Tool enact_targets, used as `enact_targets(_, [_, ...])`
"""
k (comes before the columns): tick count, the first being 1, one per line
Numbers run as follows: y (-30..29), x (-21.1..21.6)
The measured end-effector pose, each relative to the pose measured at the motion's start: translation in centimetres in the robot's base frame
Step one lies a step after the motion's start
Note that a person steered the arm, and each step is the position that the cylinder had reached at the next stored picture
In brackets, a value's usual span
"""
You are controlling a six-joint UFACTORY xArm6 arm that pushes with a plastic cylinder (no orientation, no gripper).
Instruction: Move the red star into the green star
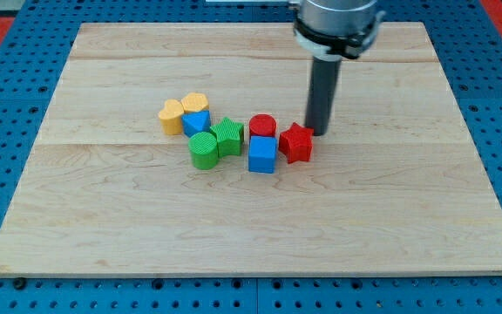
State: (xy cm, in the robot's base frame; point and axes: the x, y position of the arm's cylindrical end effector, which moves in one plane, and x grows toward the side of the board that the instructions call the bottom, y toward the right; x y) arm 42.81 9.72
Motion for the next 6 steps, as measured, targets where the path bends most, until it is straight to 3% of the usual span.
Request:
enact_targets(1, [5.7, 1.1])
enact_targets(3, [-2.6, 2.8])
enact_targets(6, [-6.3, 2.0])
